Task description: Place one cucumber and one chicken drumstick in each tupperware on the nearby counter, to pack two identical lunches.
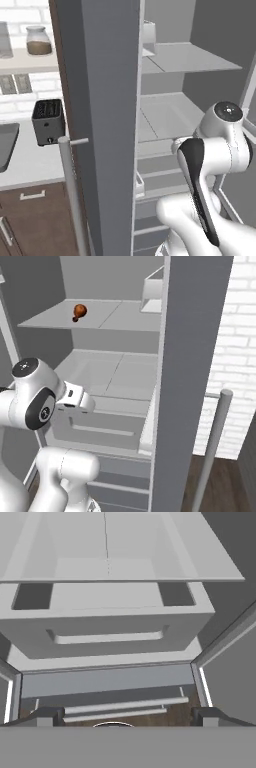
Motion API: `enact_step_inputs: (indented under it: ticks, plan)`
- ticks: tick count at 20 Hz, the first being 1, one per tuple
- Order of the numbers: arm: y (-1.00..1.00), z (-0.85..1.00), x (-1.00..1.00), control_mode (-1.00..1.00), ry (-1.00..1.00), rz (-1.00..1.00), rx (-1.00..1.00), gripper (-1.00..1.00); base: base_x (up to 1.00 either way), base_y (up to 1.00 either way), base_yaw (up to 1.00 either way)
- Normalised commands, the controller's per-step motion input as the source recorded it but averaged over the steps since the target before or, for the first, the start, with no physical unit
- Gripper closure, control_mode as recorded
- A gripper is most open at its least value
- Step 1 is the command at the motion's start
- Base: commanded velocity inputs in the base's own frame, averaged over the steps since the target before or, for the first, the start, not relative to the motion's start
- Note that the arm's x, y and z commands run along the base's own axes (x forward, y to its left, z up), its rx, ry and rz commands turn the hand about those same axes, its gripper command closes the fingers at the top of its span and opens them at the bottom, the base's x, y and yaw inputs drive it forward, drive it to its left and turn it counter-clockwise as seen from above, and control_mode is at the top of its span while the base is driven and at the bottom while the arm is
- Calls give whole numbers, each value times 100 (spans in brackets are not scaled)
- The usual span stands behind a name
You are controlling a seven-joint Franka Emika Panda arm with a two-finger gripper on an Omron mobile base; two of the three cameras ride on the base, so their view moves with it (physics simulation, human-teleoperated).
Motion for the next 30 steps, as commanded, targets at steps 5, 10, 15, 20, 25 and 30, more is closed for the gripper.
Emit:
enact_step_inputs:
  ticks: [5,10,15,20,25,30]
  plan:
    - [0,0,0,100,0,0,0,-100,36,0,19]
    - [0,0,0,100,0,0,0,-100,56,0,15]
    - [0,0,0,100,0,0,0,-100,53,0,5]
    - [0,0,0,100,0,0,0,-100,44,0,6]
    - [0,52,22,-100,-8,11,4,-100,13,0,2]
    - [1,98,0,-100,-29,23,0,-100,0,0,0]
